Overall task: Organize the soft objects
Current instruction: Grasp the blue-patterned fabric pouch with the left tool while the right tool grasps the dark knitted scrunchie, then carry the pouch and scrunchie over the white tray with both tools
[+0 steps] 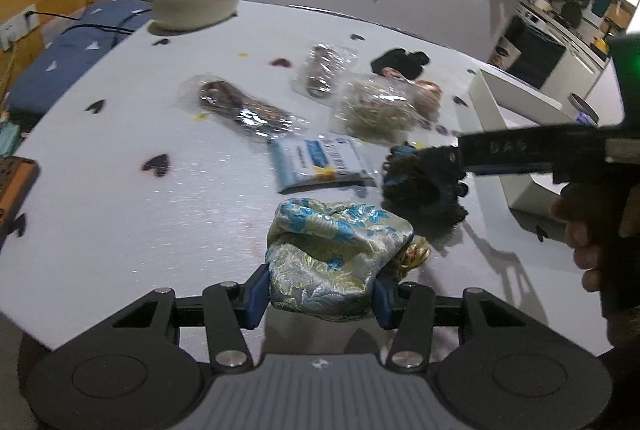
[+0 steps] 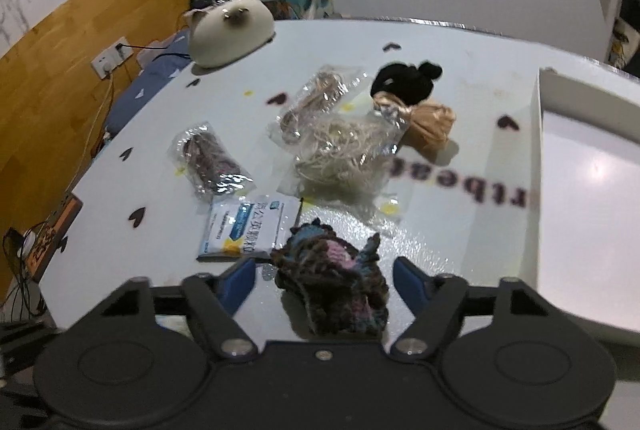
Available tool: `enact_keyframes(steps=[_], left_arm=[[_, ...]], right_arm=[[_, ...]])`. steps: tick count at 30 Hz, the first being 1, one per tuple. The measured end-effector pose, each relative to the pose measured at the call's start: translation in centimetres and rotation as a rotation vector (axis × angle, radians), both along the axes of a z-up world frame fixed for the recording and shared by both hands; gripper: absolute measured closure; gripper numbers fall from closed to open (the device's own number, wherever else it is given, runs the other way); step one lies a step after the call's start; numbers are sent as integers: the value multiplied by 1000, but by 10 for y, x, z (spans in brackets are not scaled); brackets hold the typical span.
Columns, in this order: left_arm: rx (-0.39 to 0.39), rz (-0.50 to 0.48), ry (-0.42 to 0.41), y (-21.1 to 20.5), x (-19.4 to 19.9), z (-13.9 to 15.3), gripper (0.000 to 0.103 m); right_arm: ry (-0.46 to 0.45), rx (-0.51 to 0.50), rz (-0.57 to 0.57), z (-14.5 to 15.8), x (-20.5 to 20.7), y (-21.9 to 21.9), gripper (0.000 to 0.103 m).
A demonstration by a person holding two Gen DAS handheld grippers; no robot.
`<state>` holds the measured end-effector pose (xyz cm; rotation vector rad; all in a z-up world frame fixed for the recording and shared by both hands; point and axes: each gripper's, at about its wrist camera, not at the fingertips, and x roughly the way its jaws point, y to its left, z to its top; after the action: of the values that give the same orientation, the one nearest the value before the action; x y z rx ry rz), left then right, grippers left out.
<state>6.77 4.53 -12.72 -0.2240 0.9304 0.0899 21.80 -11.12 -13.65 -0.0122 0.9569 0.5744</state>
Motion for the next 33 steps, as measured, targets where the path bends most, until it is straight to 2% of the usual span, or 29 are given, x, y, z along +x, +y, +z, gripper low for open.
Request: enact_keyframes(steps=[1,3,6,7,8,19,26,33], left_arm=[[2,6,-3,2,-2,1,52],[8,18,-11,5,-6,4,52],[14,25,-24,7,-7,9,52],[16,25,-31,7,-7,11,52],[19,25,-36,7,-7,13,52],[35,43,-74,-14,14,27,52],[31,41,-102,-48,36,41,52],[26,-8,-132,-101,66,51,52]], right_arm=[[9,-1,-7,-3,1,0,50],[14,-10,-14,-8,2,0,61],[3,1,1,-5,-4,-2,82],[-7,2,1,-2,-7,-3,92],[-21,9,4,2,-10,-5,94],[-91,72,2,33,-21,-48,96],[-125,102,-77,55,-9,-107,96],[-163,119,-168,72,1,-178,96]])
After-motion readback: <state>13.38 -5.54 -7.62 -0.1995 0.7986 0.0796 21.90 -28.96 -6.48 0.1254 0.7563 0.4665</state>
